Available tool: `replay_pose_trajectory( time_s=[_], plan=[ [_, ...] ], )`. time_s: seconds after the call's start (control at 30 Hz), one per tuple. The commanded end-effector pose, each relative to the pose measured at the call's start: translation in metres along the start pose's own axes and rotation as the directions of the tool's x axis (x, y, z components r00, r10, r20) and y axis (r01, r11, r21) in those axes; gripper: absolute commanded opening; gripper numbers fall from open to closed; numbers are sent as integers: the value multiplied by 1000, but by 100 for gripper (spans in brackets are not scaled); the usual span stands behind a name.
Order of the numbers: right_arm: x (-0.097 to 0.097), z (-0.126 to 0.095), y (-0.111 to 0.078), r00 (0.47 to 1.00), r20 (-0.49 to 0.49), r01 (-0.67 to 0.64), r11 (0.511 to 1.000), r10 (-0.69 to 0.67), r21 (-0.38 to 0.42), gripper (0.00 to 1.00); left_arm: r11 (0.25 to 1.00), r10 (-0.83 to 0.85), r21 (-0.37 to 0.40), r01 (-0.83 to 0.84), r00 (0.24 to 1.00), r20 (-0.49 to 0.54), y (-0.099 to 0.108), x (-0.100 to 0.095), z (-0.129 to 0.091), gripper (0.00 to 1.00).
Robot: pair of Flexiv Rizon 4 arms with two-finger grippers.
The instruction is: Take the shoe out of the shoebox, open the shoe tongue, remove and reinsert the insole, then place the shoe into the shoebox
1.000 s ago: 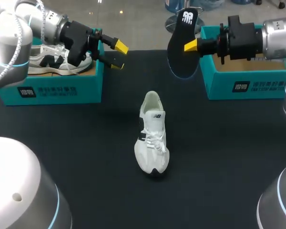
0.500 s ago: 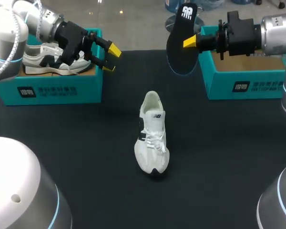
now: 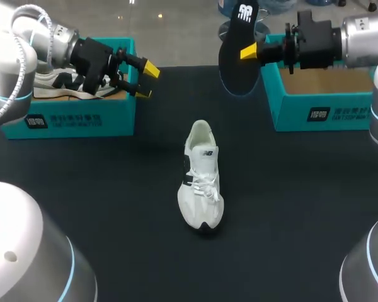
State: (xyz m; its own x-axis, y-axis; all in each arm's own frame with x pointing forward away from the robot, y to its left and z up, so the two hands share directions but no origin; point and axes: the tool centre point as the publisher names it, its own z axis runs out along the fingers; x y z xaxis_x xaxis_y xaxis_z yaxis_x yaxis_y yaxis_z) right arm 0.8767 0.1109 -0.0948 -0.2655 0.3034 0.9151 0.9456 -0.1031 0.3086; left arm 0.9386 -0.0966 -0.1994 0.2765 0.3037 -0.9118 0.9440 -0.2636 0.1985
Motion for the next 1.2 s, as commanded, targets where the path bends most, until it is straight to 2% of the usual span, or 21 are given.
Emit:
replay_pose_trajectory(
  time_s=[0.03, 0.17, 0.93, 1.07, 1.13, 1.2],
  plan=[
    [-5, 5, 11, 1000, 17, 21, 1000, -21, 1, 0, 1000, 1, -12, -1, 1000, -4, -4, -1, 1, 100],
    [-8, 8, 23, 999, 24, 35, 999, -35, -19, 0, 1000, 1, -12, -1, 1000, -4, -4, -1, 1, 100],
    [-8, 8, 23, 999, 24, 35, 999, -35, -19, 0, 1000, 1, -12, -1, 1000, -4, -4, -1, 1, 100],
    [-12, 19, 40, 978, 172, 124, 992, -121, -5, 0, 1000, 1, -12, -1, 1000, -4, -4, -1, 1, 100],
    [-14, 25, 48, 961, 217, 176, 984, -171, 0, 0, 1000, 1, -12, -1, 1000, -4, -4, -1, 1, 100],
    [-17, 31, 54, 955, 214, 214, 977, -207, -14, 0, 1000, 1, -12, -1, 1000, -4, -4, -1, 1, 100]
  ],
)
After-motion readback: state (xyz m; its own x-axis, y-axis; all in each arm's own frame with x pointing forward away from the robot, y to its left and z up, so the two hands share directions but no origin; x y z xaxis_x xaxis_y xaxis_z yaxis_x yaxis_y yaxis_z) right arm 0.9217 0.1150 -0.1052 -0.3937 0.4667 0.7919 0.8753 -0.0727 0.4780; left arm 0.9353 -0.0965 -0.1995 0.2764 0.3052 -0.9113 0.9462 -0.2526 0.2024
